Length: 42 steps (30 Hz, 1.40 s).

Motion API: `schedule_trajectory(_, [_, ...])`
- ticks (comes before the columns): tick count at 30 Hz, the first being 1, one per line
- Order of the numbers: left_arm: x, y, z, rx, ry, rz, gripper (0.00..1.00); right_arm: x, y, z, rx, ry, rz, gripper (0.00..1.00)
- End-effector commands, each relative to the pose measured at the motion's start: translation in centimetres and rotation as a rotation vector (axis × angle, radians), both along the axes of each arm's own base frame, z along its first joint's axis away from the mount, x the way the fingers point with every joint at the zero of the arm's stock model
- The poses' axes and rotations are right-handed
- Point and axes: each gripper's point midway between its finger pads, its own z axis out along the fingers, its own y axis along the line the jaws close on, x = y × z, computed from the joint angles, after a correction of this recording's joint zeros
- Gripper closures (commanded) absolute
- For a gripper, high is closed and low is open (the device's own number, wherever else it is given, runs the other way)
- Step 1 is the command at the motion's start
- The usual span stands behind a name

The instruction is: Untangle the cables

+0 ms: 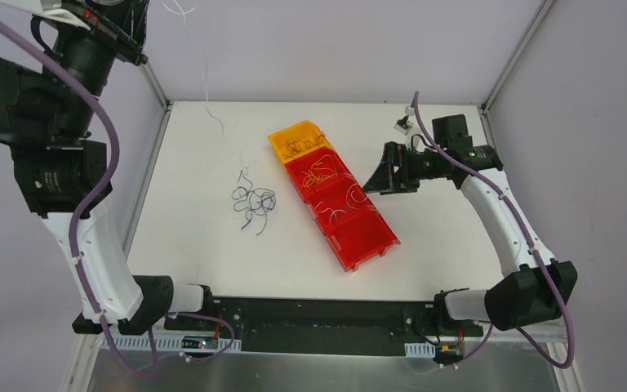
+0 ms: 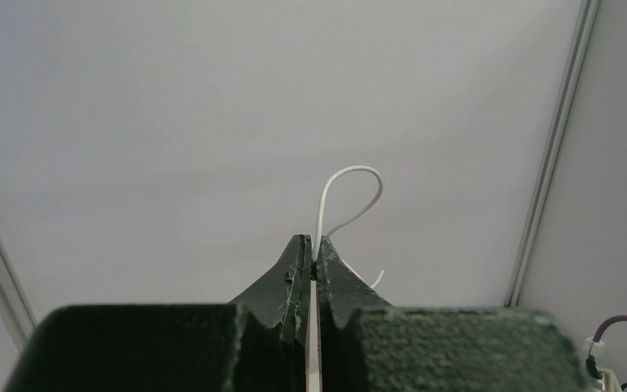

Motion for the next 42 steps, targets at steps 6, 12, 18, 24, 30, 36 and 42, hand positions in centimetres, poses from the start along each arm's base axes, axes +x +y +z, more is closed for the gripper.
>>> schedule_trajectory(6, [0.1, -1.0, -1.4, -0.066, 0.025, -0.081, 1.0, -0.5, 3.9, 2.4, 0.036, -0.09, 0.108, 0.1])
schedule_trajectory(12, [0.1, -2.9, 1.3, -0.133, -0.003, -0.23, 1.0, 0.3, 6.2, 5.4, 0.096, -0.201, 0.146, 0.1])
schedule_trajectory(18, [1.3, -3.3, 1.3, -0.21, 0.023, -0.288, 1.0, 1.6, 10.5, 9.0, 0.16, -0.336, 0.187, 0.08])
schedule_trajectory(24, [2.2, -4.8, 0.1, -0.263, 0.073, -0.381, 1.0, 2.3, 11.5, 8.4, 0.165, -0.314, 0.184, 0.06])
schedule_trajectory(30, [2.7, -7.5, -1.1, -0.257, 0.103, -0.457, 1.0, 2.5, 13.4, 10.3, 0.204, -0.365, 0.212, 0.06])
schedule_trajectory(36, [3.1, -9.4, -1.9, -0.235, 0.121, -0.495, 1.0, 4.6, 17.5, 11.7, 0.181, -0.434, 0.232, 0.05])
schedule_trajectory(42, [3.7, -9.8, -2.8, -0.218, 0.141, -0.492, 1.0, 9.4, 21.0, 9.4, 0.06, -0.508, 0.149, 0.1])
